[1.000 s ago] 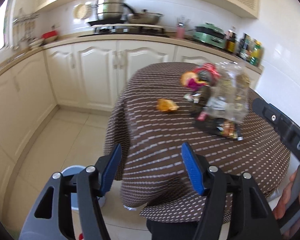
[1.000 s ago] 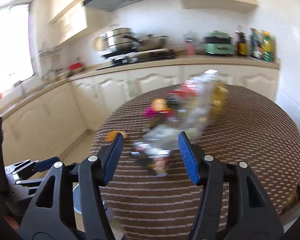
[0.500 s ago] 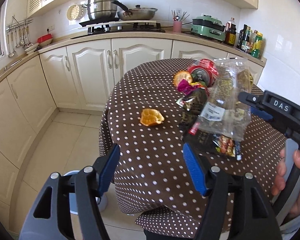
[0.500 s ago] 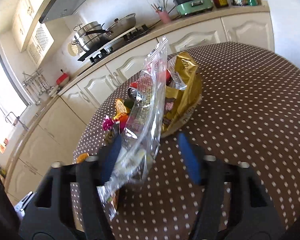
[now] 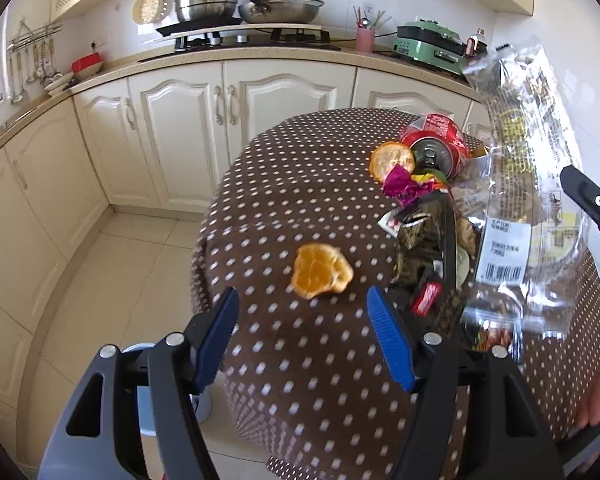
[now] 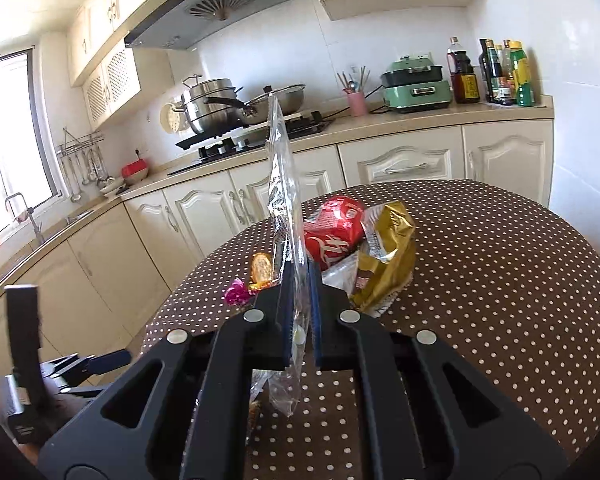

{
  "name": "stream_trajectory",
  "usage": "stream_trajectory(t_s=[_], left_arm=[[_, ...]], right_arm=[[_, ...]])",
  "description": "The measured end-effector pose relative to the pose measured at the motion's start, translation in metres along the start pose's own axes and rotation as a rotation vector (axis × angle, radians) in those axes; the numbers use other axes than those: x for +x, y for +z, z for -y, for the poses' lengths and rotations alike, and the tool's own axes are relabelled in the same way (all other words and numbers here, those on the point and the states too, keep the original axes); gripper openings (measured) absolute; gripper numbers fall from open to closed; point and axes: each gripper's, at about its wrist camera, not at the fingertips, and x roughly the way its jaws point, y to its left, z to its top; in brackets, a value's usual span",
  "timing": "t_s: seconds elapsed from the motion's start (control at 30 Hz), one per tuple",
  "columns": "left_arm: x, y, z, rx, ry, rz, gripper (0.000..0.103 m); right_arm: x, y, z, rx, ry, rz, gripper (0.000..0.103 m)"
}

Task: Collect trash
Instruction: 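Grasp the clear plastic package with the right tool while the left tool grasps another orange peel, then carry the clear package and orange peel over the blue bucket with both tools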

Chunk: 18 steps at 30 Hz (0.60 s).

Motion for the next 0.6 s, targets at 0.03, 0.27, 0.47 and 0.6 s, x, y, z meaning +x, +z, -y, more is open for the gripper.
stream_trajectory(t_s=[0.03,0.27,0.47,0.6], left_arm=[[0.004,0.002,0.001,0.002,0.004,-0.004,0.066],[0.026,0.013,0.010,0.039,0.068,-0.034,0.034],[0.009,0.015,-0.001,-0.029,-0.011,0.007,0.033],[-0.012,0.013,-0.010,-0.041,-0.012,0.053,0.033]], right_arm=[[0.002,0.001,0.000,0.002,0.007,0.001,0.007],[0.017,0.003,-0.005,-0.005,0.022,-0.007,0.007],[0.009,0.009,-0.008,-0.006,0.030,0.026,0.007],[-0.002,0.015,-0.022,-0.026,0.052,0.047,0.007]])
